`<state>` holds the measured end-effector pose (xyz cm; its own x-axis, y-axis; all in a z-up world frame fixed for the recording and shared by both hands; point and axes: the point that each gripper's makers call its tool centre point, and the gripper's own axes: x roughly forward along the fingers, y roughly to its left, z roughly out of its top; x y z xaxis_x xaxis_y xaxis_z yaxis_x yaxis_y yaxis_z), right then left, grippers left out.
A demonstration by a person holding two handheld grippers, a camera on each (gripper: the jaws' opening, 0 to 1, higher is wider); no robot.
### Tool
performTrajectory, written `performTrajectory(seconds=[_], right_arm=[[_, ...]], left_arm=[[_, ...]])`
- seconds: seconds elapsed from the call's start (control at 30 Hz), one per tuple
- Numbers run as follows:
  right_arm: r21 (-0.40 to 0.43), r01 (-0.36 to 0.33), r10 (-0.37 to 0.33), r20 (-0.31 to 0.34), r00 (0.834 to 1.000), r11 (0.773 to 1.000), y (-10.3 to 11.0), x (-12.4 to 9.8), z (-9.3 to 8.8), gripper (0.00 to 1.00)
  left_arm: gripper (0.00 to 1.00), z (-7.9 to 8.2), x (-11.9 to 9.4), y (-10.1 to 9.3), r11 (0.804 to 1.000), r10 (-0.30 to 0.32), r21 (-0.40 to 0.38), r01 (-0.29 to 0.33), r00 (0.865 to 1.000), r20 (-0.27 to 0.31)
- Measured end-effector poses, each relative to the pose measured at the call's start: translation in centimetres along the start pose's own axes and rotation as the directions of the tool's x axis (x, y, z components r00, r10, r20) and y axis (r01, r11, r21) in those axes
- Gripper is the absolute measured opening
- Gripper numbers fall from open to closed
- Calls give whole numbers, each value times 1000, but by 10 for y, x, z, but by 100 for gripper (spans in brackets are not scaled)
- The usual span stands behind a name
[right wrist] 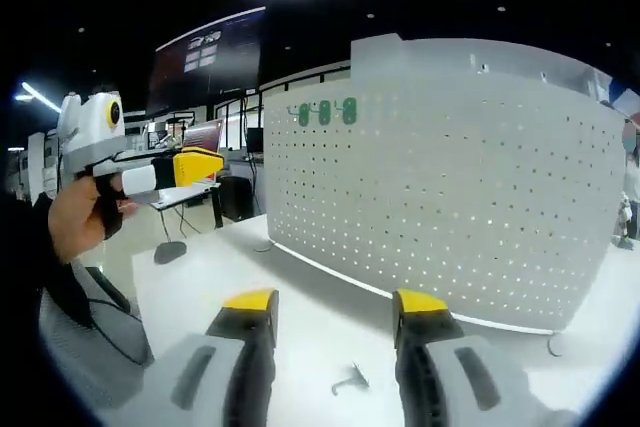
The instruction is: Insert the hook assembly into the mounting plate slot until the hook locks in place.
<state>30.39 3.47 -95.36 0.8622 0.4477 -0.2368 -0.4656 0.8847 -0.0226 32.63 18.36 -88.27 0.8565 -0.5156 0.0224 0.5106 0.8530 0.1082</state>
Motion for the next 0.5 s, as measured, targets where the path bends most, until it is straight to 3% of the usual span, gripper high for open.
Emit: performTrajectory(seconds=[0.17, 0.5], right_arm=[[-10, 22, -22, -5, 1000, 1000, -6, 0, 0, 42], [-8, 34, -35, -60, 998, 999, -12, 4, -20, 39]], left_arm=[[12, -8, -2, -5, 1000, -8, -3, 8, 1000, -9], [12, -11, -1, -16, 999, -50, 11, 50, 999, -13]])
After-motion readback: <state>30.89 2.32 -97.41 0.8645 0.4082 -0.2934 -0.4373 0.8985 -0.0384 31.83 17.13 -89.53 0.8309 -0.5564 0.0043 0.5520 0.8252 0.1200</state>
